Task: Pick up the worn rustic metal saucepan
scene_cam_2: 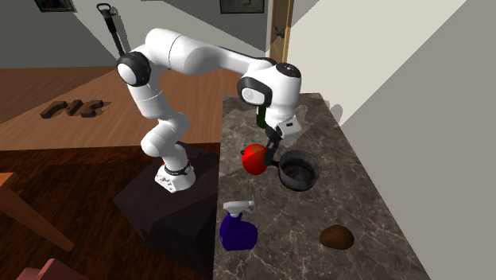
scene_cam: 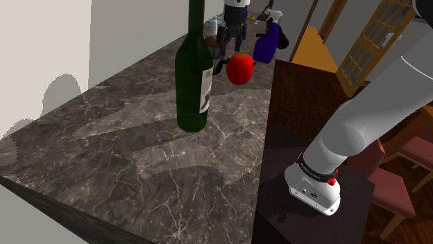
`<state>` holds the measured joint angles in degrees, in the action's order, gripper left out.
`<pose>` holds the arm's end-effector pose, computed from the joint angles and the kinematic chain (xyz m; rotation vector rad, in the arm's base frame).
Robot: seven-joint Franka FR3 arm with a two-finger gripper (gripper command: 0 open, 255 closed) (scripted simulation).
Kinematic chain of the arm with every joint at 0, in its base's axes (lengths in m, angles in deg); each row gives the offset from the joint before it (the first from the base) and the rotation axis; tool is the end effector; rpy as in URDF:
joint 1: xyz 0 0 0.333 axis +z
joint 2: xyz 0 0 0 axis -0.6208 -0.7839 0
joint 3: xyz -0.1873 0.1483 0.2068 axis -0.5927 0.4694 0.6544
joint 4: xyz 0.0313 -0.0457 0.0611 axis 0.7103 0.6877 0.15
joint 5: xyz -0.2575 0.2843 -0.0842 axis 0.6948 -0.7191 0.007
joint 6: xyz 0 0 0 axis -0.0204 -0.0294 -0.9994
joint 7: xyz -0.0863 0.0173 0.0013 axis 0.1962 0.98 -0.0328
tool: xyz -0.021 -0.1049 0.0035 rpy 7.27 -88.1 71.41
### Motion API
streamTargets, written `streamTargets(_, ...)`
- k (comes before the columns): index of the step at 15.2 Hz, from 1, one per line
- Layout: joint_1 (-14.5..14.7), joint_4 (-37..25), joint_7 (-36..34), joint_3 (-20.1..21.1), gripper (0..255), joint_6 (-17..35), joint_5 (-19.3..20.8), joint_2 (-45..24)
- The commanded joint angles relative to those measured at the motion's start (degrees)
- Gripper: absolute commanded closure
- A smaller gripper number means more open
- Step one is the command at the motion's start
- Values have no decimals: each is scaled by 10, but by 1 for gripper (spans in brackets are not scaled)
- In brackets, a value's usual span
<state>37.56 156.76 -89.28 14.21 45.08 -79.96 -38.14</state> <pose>0.4943 0.0191 0.5342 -3.1396 -0.0520 0.0962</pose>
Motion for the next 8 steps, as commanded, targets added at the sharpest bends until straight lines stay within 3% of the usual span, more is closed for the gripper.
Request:
streamTargets(1,0,-8,-1,0,0,9,-2,-16)
streamTargets(8,1,37,-1,1,0,59,-2,-21)
